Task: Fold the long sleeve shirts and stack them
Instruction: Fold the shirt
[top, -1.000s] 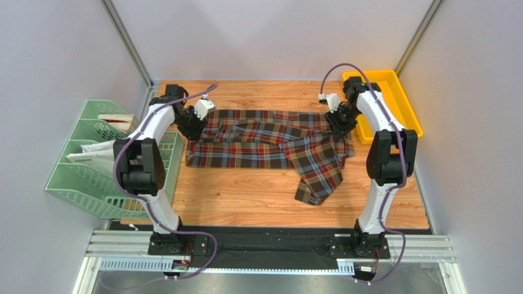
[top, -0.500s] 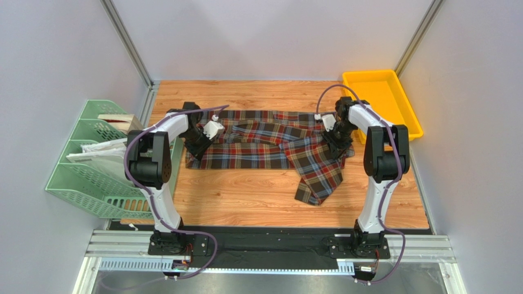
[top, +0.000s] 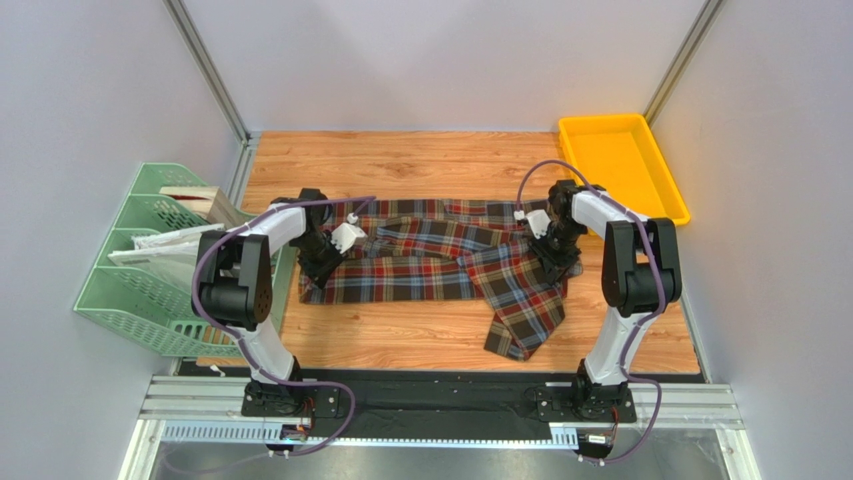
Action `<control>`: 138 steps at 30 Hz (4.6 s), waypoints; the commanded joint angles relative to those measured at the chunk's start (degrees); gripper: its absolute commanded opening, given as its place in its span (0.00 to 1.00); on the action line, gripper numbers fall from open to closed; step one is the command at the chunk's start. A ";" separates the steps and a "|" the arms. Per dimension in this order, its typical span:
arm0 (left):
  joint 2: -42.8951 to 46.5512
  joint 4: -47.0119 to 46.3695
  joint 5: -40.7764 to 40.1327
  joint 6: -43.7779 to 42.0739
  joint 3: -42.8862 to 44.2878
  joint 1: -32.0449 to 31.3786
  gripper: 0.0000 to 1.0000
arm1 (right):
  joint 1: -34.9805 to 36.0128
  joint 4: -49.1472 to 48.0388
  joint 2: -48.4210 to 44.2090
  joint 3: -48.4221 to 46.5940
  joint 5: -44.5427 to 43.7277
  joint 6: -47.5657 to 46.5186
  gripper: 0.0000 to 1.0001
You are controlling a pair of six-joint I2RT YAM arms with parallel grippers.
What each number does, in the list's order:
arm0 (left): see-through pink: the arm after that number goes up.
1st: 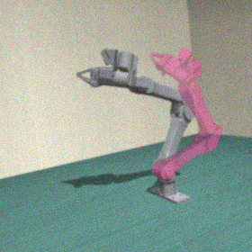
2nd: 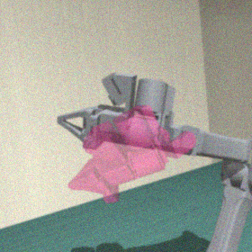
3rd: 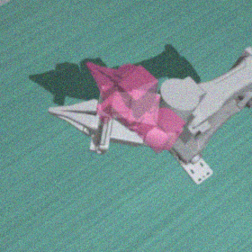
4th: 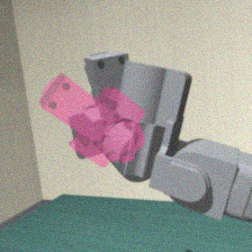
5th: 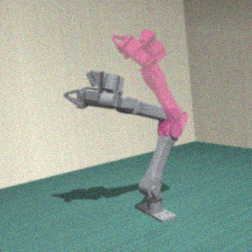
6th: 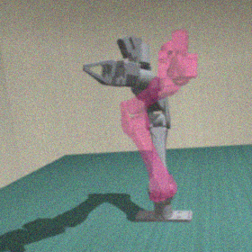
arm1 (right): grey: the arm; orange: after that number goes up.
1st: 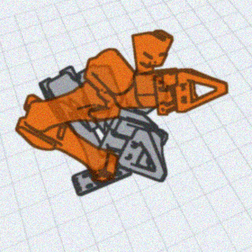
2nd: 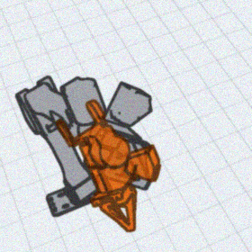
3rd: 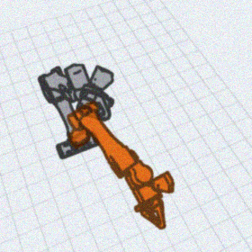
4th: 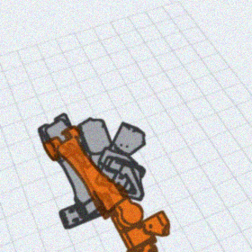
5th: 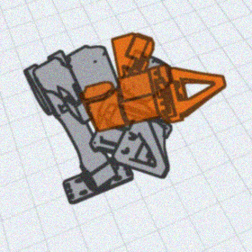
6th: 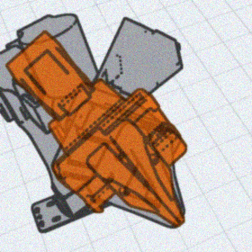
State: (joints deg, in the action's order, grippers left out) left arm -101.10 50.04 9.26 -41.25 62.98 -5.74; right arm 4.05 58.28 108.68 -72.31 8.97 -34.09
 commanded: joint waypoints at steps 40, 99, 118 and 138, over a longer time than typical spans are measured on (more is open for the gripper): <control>23.85 8.23 23.70 -0.76 5.13 -4.37 0.56 | 39.54 -5.48 -40.92 28.13 -10.82 -19.08 0.00; 36.06 -6.63 30.56 23.06 -0.05 -4.55 0.59 | 11.94 -14.51 -0.13 4.81 28.73 30.48 0.54; 34.92 -6.36 30.73 23.15 0.92 -4.55 0.59 | 11.59 -15.48 -2.78 5.78 26.09 32.50 0.58; 34.65 -5.92 30.82 22.19 2.32 -4.55 0.59 | 11.33 -11.26 -11.03 -3.70 38.92 33.64 0.00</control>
State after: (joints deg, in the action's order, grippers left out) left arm -66.35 44.75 38.74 -19.18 62.37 -10.13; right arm 15.25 46.11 103.33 -69.06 43.24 -1.39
